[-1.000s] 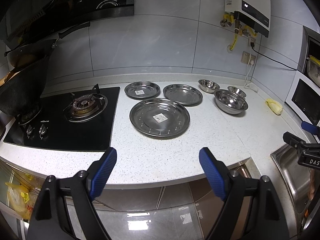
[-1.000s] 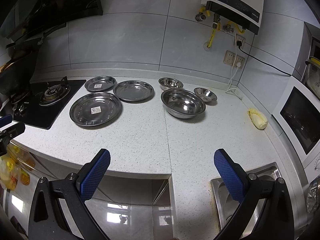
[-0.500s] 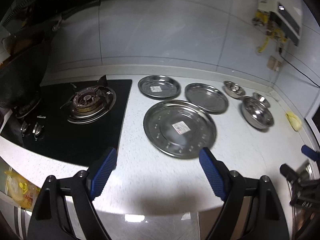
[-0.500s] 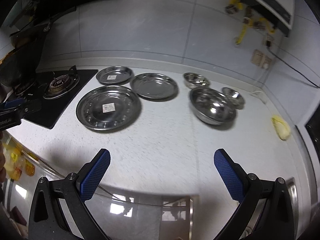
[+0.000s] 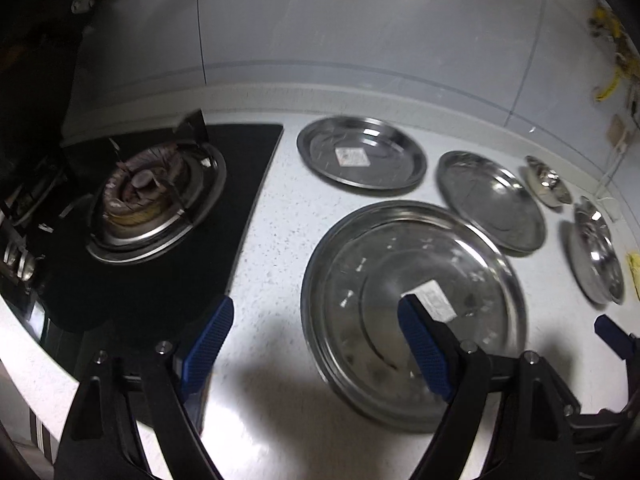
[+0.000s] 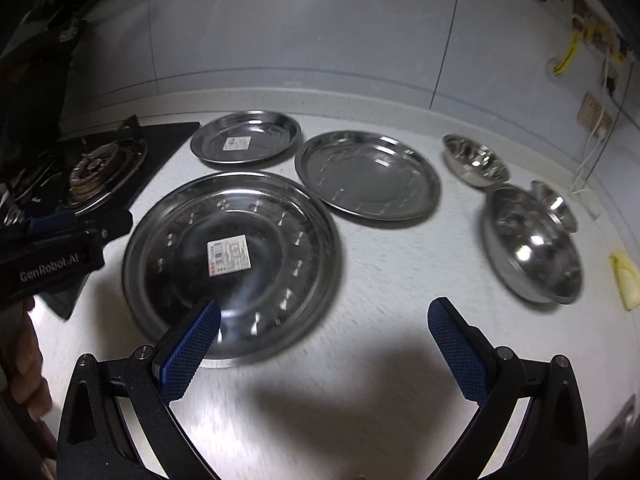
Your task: Organize plates and bowls
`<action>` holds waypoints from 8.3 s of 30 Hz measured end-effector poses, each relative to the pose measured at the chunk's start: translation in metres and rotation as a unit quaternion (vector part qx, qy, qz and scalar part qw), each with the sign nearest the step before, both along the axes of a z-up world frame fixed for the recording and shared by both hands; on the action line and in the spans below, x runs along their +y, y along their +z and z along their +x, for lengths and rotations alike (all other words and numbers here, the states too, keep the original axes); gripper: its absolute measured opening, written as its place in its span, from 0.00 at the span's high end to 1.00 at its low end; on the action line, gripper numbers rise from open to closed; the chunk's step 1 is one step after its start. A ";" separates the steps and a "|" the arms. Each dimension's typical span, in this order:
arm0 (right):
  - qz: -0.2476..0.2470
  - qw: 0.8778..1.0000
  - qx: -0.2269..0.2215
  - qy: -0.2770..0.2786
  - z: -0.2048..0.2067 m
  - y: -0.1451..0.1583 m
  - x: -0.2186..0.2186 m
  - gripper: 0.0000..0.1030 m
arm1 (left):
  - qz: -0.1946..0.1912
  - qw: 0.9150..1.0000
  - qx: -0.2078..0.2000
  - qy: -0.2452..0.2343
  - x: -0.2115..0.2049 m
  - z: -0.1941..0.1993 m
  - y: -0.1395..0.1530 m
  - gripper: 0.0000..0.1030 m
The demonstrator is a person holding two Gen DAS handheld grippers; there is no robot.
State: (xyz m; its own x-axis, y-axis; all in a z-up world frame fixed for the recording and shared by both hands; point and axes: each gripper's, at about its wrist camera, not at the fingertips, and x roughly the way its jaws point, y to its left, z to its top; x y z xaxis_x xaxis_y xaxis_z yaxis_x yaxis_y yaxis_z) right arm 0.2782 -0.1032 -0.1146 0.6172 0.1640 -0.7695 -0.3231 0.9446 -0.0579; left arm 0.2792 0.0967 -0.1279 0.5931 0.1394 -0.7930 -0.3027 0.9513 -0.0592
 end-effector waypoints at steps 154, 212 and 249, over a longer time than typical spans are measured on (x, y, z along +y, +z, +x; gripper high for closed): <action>0.031 0.992 0.112 -0.040 -0.068 0.020 -0.087 0.84 | -0.080 0.993 0.050 -0.066 -0.049 -0.083 0.004 0.90; 0.087 0.996 -0.009 -0.019 -0.047 -0.041 -0.085 0.86 | 0.009 1.000 -0.020 0.014 -0.069 -0.088 -0.041 0.89; 0.065 0.997 -0.001 -0.044 -0.043 -0.043 -0.071 0.85 | -0.008 0.998 -0.016 -0.057 -0.046 -0.077 -0.045 0.90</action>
State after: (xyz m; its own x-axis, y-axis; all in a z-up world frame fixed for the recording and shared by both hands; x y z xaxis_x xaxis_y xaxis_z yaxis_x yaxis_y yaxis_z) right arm 0.2349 -0.1737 -0.1575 0.6355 0.2079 -0.7436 -0.2395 0.9686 0.0661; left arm 0.2021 0.0505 -0.1729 0.6287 0.0568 -0.7756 -0.1909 0.9781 -0.0830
